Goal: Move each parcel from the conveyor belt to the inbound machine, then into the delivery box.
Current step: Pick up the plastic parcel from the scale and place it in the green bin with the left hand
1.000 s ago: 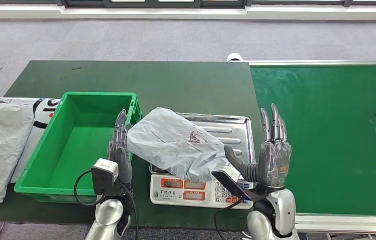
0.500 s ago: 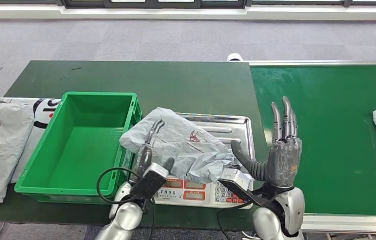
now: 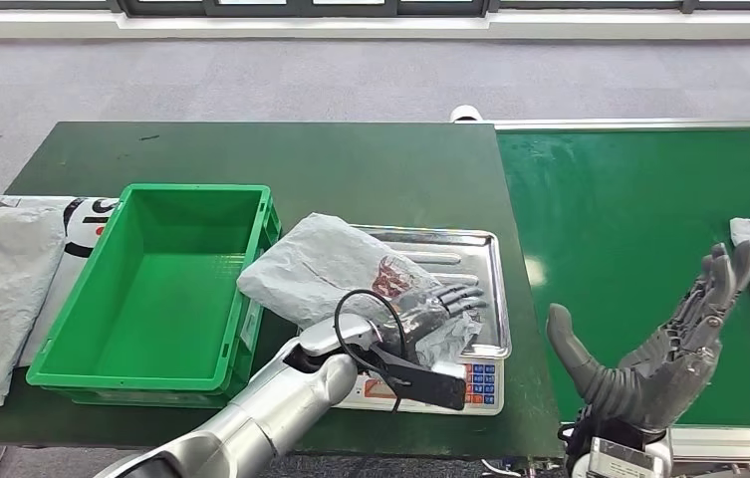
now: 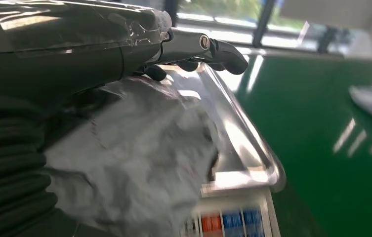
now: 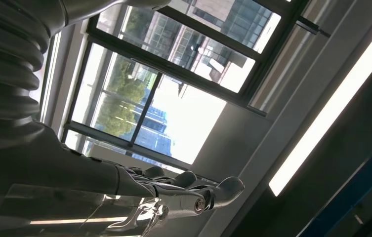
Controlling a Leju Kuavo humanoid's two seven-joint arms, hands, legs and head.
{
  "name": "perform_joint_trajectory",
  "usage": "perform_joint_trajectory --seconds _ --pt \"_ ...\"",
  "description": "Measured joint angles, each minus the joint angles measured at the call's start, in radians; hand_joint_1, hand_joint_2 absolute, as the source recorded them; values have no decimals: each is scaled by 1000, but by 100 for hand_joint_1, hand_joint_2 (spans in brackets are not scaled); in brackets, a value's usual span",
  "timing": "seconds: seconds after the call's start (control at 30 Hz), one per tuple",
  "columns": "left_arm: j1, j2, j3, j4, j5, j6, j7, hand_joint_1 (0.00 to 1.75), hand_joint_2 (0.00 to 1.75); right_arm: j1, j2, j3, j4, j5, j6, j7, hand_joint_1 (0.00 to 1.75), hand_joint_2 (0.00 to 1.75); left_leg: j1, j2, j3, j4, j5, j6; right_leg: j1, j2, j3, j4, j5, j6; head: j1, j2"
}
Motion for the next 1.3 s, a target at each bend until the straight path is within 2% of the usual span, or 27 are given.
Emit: perform_joint_trajectory --seconds 0.13,0.27,0.63,0.77,1.0,1.23,1.3 --pt "-62 -3 -82 82 -11 -55 -49 0 175 15 -9 0 -12 -6 0 -16 0 175 0 0 0 0 0 0 0 0 0 0 0 0 0 0" --pt "-101 -7 -115 124 0 -64 -55 0 175 27 -12 0 -18 -10 0 -29 0 175 0 0 0 0 0 0 0 0 0 0 0 0 0 0" --pt "-140 -15 -137 167 33 17 35 0 175 46 -13 0 -27 1 0 -35 0 175 0 0 0 0 0 -1 0 0 0 0 0 0 0 0" --pt "-145 -15 -135 170 82 87 67 0 175 48 -13 0 -28 12 0 -28 0 175 0 0 0 0 1 -1 0 0 1 0 0 0 0 0" --pt "-162 -8 -85 103 163 177 80 0 175 43 -13 0 -28 35 0 -5 0 175 0 -1 0 0 1 -1 0 -1 1 1 0 0 0 0" --pt "-142 30 -28 -108 160 185 122 0 175 43 -13 0 -29 74 0 34 0 175 0 -2 -1 0 1 -1 0 -2 1 1 0 0 0 0" --pt "-134 37 -20 -151 156 180 129 0 87 42 -13 0 -29 78 0 38 0 175 0 -2 -1 -1 1 -1 0 -2 1 1 0 0 0 0"
